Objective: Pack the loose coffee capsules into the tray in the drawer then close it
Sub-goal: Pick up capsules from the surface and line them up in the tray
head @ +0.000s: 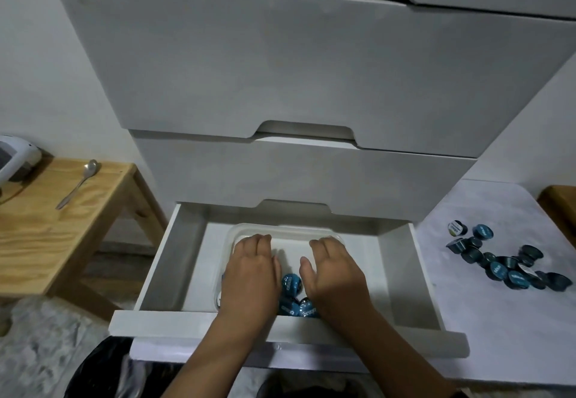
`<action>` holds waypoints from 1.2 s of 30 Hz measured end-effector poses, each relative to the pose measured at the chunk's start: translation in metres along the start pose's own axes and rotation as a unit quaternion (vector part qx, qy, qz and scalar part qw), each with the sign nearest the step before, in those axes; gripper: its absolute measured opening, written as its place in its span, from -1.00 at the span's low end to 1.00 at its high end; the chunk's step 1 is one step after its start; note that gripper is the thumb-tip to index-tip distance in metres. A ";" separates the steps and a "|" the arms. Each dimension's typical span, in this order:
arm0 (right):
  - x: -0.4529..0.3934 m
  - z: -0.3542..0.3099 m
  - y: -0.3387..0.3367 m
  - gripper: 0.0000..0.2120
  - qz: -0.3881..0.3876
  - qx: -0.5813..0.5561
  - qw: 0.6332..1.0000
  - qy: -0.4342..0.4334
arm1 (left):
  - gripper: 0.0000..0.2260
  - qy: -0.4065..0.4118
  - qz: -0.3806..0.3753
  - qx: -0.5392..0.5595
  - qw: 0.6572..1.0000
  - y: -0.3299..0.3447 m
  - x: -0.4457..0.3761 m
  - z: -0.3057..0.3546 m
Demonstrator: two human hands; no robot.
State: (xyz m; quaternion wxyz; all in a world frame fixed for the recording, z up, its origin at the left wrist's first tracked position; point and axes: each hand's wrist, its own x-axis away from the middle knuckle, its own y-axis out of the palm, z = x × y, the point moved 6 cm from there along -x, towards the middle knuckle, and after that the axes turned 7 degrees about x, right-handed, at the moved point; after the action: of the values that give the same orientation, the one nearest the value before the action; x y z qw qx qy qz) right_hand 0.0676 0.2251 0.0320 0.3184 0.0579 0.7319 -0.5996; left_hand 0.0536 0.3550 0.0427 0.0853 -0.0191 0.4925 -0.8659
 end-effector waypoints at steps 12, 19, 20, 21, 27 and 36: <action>0.027 0.099 -0.062 -0.73 0.042 0.007 0.999 0.018 | -0.46 0.025 -0.031 0.013 0.999 0.039 0.024 0.112; 0.066 0.223 -0.099 -0.83 0.043 0.177 0.982 -0.057 | -0.59 0.074 -0.030 0.093 0.992 0.113 0.045 0.236; 0.074 0.243 -0.100 -0.82 0.024 0.181 0.982 -0.049 | -0.59 0.076 -0.038 0.095 0.992 0.126 0.049 0.251; 0.081 0.262 -0.101 -0.82 -0.004 0.183 0.982 -0.042 | -0.59 0.075 -0.046 0.097 0.991 0.140 0.053 0.264; 0.131 0.355 -0.089 -0.72 -0.166 0.083 0.979 0.086 | -0.61 0.063 -0.101 0.100 0.988 0.211 0.068 0.313; 0.157 0.436 -0.047 -0.61 -0.274 -0.090 0.911 0.293 | -0.67 0.004 -0.173 0.186 0.967 0.292 0.036 0.337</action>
State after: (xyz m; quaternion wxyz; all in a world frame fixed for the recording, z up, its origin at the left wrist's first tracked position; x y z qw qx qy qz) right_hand 0.0945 -0.2330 -0.0464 -0.0836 -0.0008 0.8301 -0.5513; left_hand 0.0954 -0.0834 -0.0356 -0.0657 -0.0844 0.3119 -0.9441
